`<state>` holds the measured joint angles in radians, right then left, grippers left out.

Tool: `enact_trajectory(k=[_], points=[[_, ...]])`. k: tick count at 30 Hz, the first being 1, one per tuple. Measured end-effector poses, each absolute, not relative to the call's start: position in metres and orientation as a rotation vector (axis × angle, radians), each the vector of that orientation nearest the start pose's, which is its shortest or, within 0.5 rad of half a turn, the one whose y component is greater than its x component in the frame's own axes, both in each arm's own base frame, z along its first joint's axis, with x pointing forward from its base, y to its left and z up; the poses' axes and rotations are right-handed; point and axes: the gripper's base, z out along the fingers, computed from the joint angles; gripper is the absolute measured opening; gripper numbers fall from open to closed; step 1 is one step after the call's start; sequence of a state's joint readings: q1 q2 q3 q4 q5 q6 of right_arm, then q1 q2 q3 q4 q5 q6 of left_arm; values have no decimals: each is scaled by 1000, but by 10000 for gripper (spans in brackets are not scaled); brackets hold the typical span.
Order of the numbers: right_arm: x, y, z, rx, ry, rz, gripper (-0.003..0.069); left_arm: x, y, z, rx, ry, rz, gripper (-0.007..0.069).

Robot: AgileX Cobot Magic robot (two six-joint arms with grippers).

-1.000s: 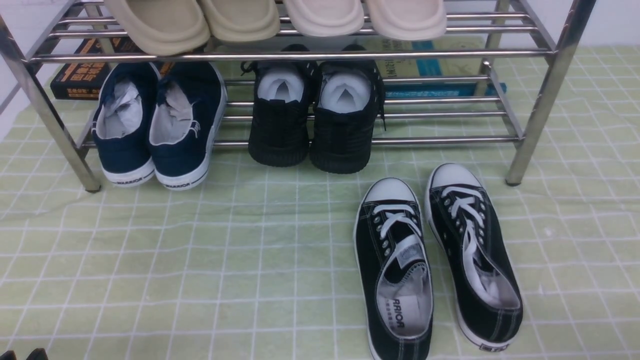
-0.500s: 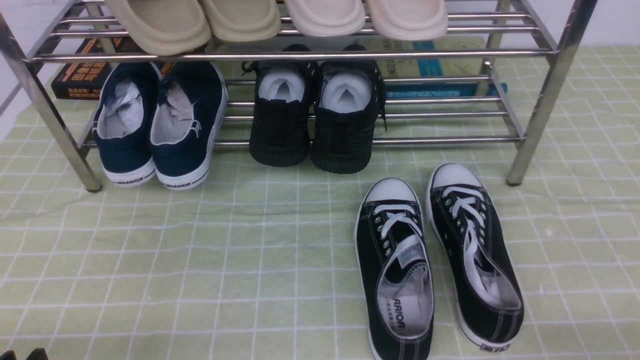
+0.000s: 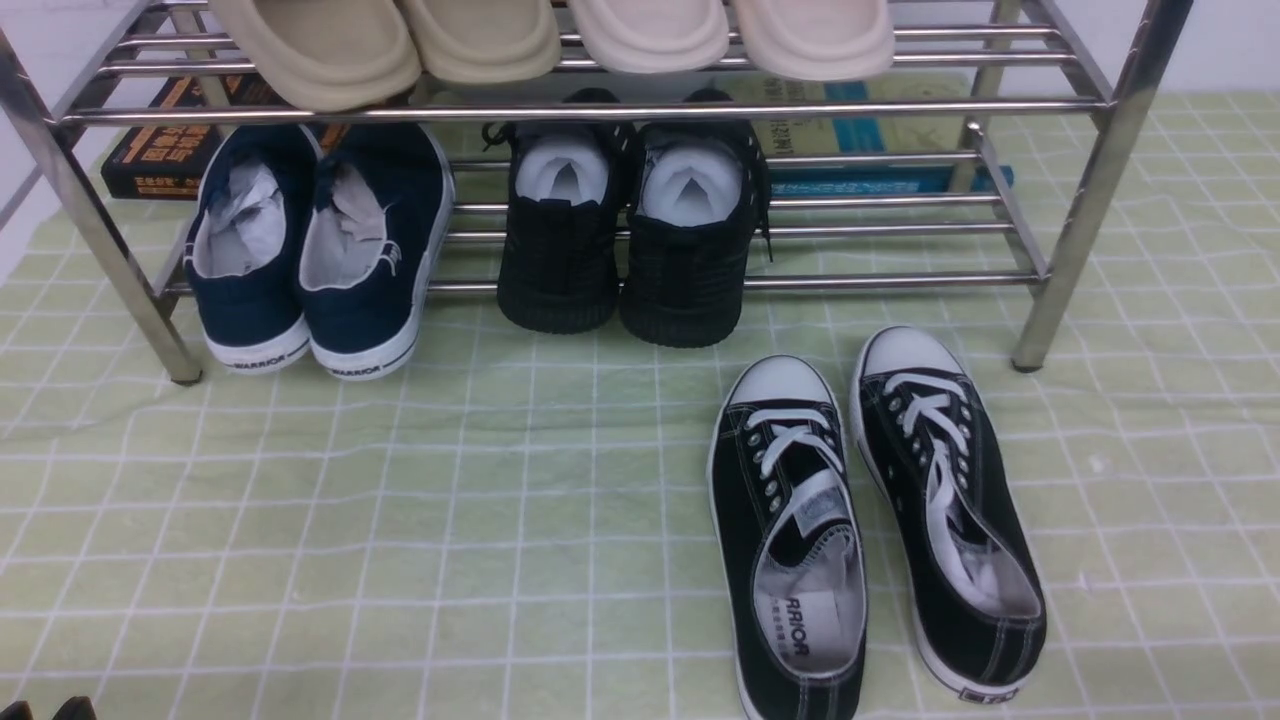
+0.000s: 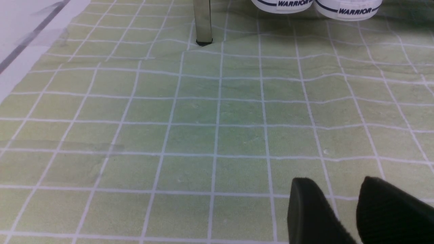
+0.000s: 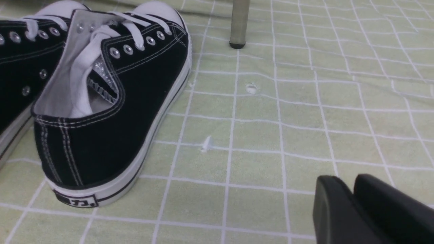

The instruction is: Take the shoes off the shelf with your hand from the green coffee tablecloth.

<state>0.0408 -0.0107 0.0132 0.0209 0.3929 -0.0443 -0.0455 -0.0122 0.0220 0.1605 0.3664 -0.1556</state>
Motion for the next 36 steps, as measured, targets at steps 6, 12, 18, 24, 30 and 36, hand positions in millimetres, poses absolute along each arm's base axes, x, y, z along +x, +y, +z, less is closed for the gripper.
enact_trajectory(k=[6, 12, 18, 24, 30, 36], points=[[52, 0, 174, -20, 1880, -20, 123, 53, 3, 174, -3, 1855, 18, 242], [52, 0, 174, -14, 1880, -24, 129, 53, 3, 174, -3, 1855, 18, 242], [52, 0, 174, -14, 1880, -24, 134, 53, 3, 174, -3, 1855, 18, 242], [52, 0, 174, -14, 1880, -24, 134, 53, 3, 174, -3, 1855, 18, 242], [52, 0, 174, -14, 1880, -24, 144, 53, 3, 174, -3, 1855, 18, 242], [52, 0, 174, -13, 1880, -23, 153, 53, 3, 174, -3, 1855, 18, 242]])
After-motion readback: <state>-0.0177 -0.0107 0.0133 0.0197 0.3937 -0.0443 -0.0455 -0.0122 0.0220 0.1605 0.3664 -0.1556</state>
